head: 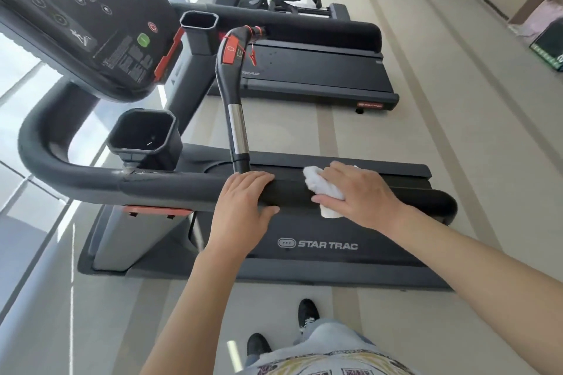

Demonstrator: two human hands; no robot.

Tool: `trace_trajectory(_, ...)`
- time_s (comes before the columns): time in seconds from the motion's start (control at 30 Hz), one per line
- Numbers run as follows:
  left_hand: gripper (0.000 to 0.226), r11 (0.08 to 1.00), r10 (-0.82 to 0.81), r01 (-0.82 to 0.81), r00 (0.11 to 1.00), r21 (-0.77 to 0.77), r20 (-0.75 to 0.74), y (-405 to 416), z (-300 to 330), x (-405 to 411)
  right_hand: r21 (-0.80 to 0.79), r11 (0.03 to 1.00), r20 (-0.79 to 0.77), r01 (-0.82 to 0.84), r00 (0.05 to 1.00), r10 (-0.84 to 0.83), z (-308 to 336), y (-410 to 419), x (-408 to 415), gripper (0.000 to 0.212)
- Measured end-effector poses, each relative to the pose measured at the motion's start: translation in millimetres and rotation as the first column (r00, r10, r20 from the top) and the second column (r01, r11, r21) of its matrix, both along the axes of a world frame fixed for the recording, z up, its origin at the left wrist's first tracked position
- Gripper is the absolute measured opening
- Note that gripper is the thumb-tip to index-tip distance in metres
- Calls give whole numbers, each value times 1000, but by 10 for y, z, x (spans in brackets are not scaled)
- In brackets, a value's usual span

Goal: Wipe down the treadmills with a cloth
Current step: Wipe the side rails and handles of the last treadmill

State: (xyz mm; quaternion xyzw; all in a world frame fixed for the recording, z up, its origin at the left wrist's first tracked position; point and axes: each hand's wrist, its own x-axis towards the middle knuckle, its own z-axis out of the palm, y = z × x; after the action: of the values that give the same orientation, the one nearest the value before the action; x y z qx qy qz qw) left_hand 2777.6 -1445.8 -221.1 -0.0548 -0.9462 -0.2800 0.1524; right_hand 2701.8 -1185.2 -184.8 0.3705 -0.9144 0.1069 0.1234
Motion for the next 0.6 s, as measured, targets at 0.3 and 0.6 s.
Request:
trace_trajectory(0.3,62,996,73,-75,996,-42,-43,54,-56,108,49,996,38,-68,997,66,-62,-192,-68,36)
trace_trajectory(0.6,72,889,458,-457,889,-36,26,-110,85,376,-15,950,167,-311,936,309,-29,-1579,-267,39)
